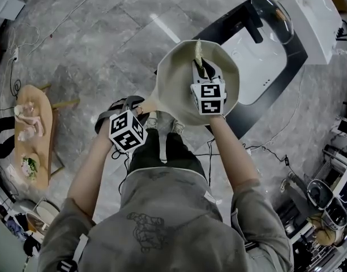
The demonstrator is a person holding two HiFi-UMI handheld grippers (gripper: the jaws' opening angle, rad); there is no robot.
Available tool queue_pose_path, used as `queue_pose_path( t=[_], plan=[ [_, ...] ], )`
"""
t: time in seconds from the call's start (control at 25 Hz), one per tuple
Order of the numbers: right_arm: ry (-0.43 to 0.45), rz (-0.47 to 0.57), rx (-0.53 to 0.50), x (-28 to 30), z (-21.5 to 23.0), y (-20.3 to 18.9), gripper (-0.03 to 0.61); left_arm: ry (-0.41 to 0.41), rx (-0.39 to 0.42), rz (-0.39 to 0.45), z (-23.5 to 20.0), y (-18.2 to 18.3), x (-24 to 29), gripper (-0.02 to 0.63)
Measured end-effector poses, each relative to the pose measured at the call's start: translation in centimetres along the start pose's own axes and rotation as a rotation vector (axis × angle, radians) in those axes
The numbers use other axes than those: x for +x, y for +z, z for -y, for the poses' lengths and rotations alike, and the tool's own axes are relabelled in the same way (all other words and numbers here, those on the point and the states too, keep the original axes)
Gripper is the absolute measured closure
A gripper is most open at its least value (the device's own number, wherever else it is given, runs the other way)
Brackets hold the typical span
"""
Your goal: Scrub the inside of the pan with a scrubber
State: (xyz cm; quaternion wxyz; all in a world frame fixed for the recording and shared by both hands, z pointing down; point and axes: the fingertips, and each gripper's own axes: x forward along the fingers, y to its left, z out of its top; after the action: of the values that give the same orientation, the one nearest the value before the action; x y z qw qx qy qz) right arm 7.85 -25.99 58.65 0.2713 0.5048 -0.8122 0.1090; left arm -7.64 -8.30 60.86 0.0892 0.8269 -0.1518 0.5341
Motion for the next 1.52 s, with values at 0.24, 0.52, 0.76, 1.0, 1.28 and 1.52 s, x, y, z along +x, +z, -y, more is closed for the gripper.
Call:
queue_pose_path(
  t=[0.24, 0.52, 0.76, 1.0, 1.28, 1.52],
  plan=[
    [0.146, -0.009, -0.061, 0.7, -4.0, 0.6, 0.5, -0.001, 0.011, 0.011, 0.0, 0.0, 0.0, 0.43],
    [0.39, -0.166, -0.15, -0.1, -8.7, -2.6, 0.499, 0.003, 0.01, 0.008, 0.0, 0.0, 0.1, 0.43],
    [0.679, -0.205, -0.22, -3.6, -13.5, -3.6, 0.497, 0.008, 0.009, 0.002, -0.1, 0.0, 0.1, 0.43],
    [0.916, -0.269, -0.112, -7.7, -14.9, -4.0, 0.497, 0.014, -0.005, -0.002, -0.1, -0.2, 0.0, 0.43],
    [1.113, -0.402, -0.207, -13.1, -14.6, -6.0, 0.499, 0.014, -0.005, -0.009, -0.1, -0.2, 0.1, 0.43],
    [1.204, -0.481, -0.249, -17.2, -13.3, -5.6, 0.499, 0.011, -0.002, -0.012, -0.2, -0.2, 0.1, 0.43]
  ],
)
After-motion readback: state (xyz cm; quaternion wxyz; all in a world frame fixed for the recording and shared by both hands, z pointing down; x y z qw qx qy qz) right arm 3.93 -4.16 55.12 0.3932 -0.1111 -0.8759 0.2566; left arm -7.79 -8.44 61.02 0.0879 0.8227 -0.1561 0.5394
